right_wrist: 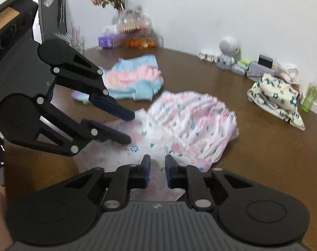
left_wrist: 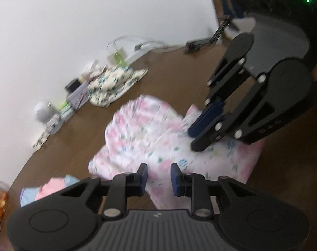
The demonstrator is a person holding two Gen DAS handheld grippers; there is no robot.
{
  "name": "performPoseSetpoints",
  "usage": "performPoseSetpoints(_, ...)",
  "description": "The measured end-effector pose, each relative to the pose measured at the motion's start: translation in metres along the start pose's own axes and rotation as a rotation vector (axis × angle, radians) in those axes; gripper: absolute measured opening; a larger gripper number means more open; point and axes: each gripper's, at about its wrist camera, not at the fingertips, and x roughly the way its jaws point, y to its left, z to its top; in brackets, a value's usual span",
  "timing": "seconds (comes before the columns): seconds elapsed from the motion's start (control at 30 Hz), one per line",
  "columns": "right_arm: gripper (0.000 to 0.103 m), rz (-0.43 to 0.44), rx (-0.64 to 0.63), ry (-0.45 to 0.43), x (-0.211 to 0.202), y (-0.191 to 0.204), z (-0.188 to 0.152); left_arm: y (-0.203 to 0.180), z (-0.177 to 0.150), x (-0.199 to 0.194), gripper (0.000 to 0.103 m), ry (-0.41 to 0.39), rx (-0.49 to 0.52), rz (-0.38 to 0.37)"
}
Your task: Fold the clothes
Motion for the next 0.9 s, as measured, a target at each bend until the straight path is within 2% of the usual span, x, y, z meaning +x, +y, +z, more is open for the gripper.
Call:
performPoseSetpoints(0.13, 0.015, 0.033, 0.091, -0.006, 0.01, -0.008, -0.012, -0.003, -0.006, 0.007, 0.021, 0.001, -0.01, 0.002)
performPoseSetpoints(0.23, 0.015, 0.036, 0.125, -0.024, 0.006, -0.009, -0.015, -0.002, -0.007, 0.005, 0.023, -0.006, -0.019, 0.012)
performPoseSetpoints(0.3, 0.021, 0.031, 0.131, -0.042, -0.003, -0.007, -0.016, -0.002, -0.006, -0.007, 0.029, -0.028, -0.03, 0.024)
performPoseSetpoints(0.4, 0.032, 0.021, 0.112, -0.091, -0.026, 0.002, -0.017, -0.002, -0.008, -0.03, 0.03, -0.072, -0.053, 0.025)
performPoseSetpoints(0.47, 0.032, 0.02, 0.098, -0.107, -0.039, 0.009, -0.02, -0.007, -0.012, -0.041, 0.03, -0.082, -0.051, 0.011)
performPoseSetpoints(0.67, 0.032, -0.006, 0.054, -0.061, -0.035, 0.026, -0.03, -0.027, -0.023, -0.033, 0.028, -0.028, -0.052, -0.006)
performPoseSetpoints(0.9, 0.033, -0.011, 0.094, -0.047, -0.023, 0.026, -0.037, -0.031, -0.027, -0.024, 0.026, -0.006, -0.079, 0.007)
